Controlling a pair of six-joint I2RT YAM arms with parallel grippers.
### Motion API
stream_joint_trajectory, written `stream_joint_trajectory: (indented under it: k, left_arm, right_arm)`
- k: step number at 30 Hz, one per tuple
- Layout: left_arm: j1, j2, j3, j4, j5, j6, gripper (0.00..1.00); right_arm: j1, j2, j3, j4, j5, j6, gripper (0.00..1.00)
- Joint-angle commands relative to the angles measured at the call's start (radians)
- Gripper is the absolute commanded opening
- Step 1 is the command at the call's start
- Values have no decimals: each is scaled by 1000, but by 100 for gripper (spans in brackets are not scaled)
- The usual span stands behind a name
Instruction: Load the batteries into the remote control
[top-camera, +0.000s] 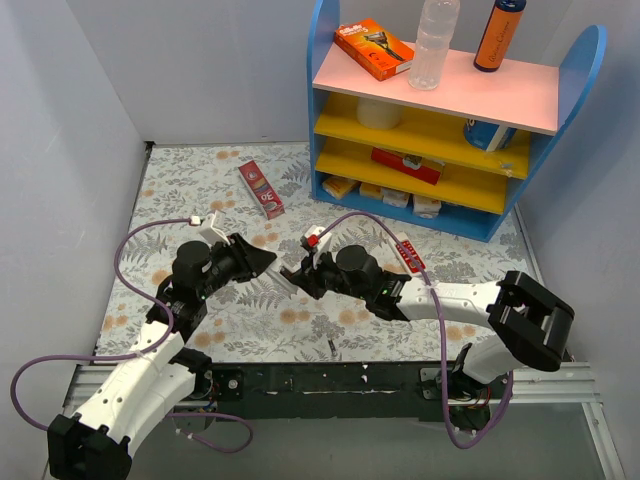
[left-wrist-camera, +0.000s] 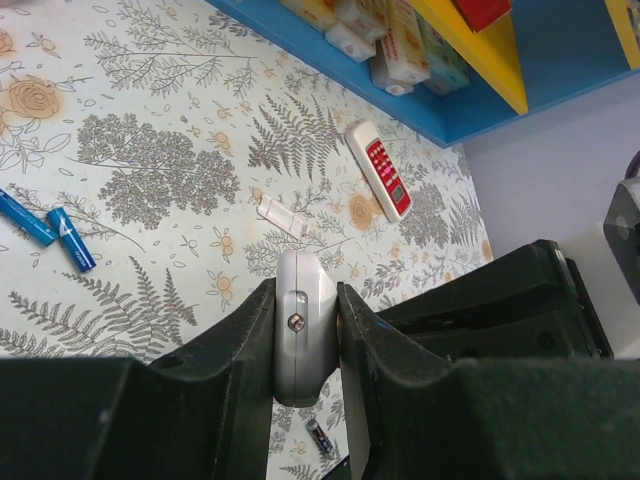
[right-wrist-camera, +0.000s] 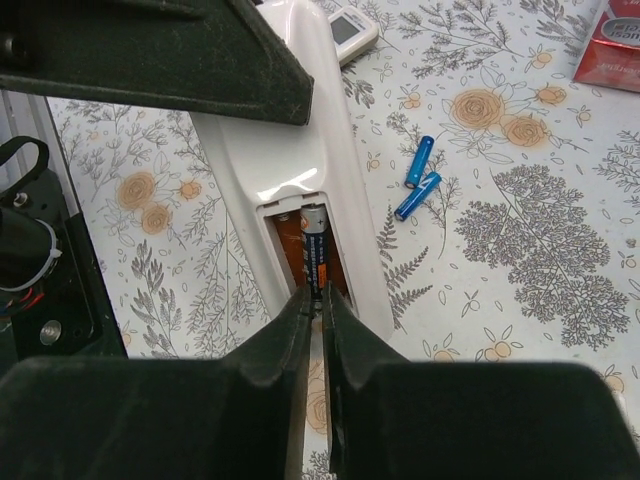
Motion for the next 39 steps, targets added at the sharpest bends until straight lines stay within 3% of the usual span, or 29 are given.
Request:
stream_joint_trajectory:
  k: [1,16,21,29,33,39]
  left_arm:
    - [-3,2,0,75,75,14,0]
    - [-3,37,-11,112,135,8,0]
    - [-4,31,-9,139,143,-3,0]
    - [-3,17,-11,142,146,-11,0]
    - [-3,57,2,70,68,14,0]
    - [-4,216,90,-46,-24,52,0]
  right_arm:
    - [-4,-47,24,28,10,12,18]
    - [-17,-12,75,25,-27,33,33]
    - [-20,21,95,-12,-23,42,30]
    - [-32,45,64,-40,11,85,15]
    - [-47,10,12,20,-18,99,19]
    - [-73,-57,-63,49,-18,111,34]
